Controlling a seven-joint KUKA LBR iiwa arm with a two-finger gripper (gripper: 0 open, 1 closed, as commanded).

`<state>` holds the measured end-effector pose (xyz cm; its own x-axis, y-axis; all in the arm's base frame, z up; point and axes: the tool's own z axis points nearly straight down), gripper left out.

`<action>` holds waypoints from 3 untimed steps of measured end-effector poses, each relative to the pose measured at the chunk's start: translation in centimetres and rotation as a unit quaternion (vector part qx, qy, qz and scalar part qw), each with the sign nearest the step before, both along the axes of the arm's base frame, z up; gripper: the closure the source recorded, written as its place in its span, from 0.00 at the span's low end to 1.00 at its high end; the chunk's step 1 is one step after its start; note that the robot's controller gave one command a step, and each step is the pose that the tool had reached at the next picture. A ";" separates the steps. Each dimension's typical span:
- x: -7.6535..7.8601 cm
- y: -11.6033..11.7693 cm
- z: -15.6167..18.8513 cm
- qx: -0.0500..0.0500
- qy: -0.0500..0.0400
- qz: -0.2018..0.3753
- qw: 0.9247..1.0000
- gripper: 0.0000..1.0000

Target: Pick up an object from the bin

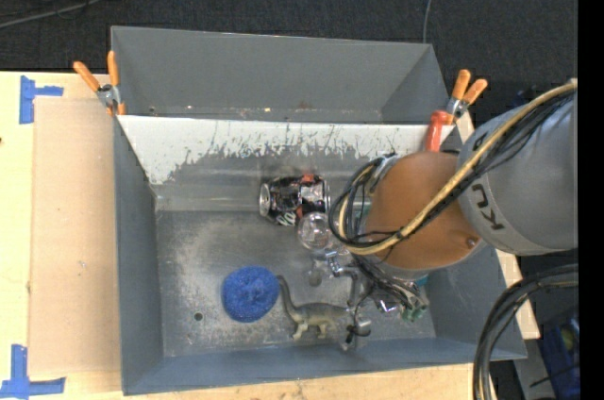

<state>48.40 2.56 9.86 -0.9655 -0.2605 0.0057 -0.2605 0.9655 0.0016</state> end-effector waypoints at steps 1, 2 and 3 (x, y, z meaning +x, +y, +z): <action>-0.7 1.5 0.2 0.002 -0.001 0.169 0.986 0.00; -0.3 1.4 -2.6 0.001 -0.011 0.270 0.963 0.00; -1.0 2.4 -2.7 0.001 -0.009 0.399 0.917 1.00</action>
Offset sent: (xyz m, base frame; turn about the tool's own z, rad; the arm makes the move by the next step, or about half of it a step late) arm -0.0083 0.0127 -0.0286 -0.5472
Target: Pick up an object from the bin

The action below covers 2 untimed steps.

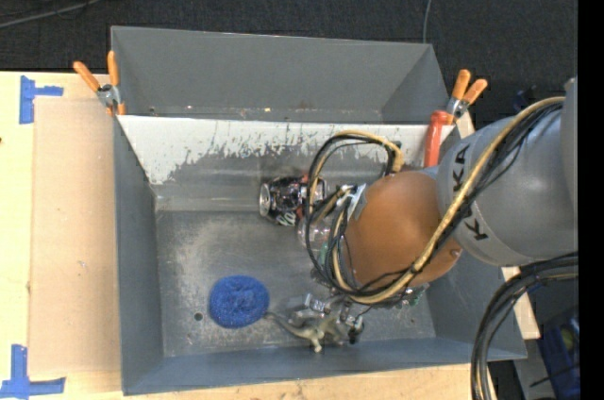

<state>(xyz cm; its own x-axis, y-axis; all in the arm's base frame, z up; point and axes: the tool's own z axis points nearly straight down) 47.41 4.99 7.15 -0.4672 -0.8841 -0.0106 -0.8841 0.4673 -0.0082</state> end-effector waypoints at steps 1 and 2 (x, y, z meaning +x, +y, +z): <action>-0.2 0.0 -0.1 -0.001 0.003 0.000 1.000 1.00; -0.4 0.0 2.1 -0.001 0.007 -0.001 1.000 1.00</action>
Offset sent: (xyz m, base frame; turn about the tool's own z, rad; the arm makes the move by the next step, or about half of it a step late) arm -0.0001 -0.0001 0.0515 0.0001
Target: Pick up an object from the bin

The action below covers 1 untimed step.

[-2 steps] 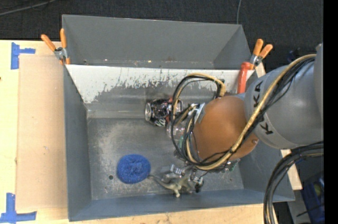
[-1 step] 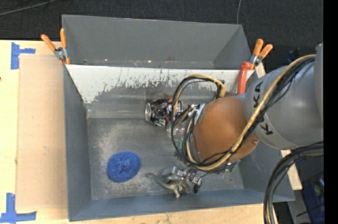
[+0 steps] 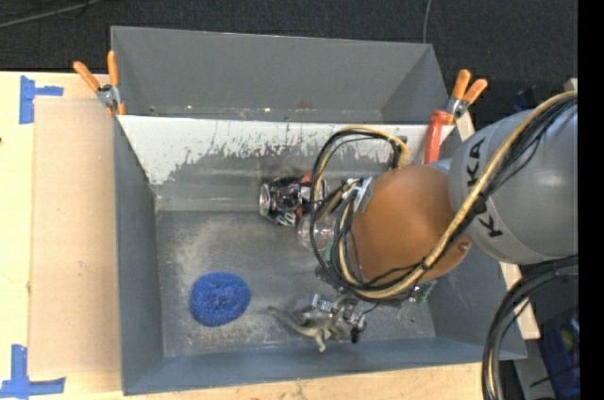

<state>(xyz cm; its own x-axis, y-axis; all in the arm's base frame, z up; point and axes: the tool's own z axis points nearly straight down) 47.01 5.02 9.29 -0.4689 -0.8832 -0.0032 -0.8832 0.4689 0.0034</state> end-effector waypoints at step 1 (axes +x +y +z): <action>0.0 0.0 3.2 0.000 0.001 -0.001 1.000 1.00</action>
Offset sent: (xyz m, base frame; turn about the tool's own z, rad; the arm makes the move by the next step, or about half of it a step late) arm 0.0001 0.0003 0.0666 0.0011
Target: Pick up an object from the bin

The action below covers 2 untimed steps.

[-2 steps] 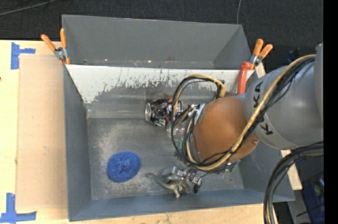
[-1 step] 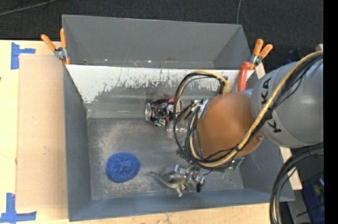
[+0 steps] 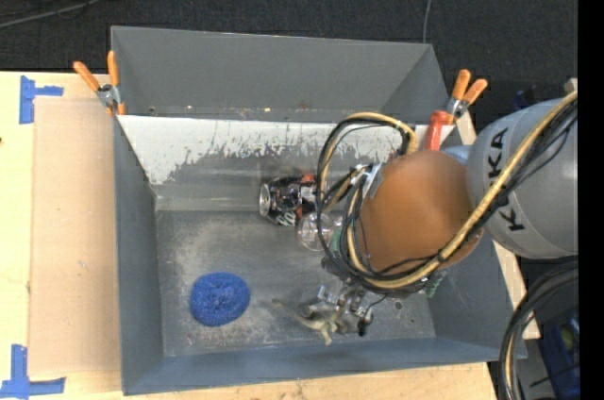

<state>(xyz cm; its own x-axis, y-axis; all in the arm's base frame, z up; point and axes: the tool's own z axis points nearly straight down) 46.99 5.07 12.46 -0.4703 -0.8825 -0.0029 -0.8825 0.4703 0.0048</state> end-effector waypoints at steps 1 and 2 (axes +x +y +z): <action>0.0 0.0 2.7 0.000 0.000 -0.001 1.000 1.00; 0.0 0.0 4.4 0.000 0.000 -0.001 1.000 1.00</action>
Offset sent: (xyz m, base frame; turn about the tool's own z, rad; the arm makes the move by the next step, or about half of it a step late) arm 0.0007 0.0003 0.0211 0.0019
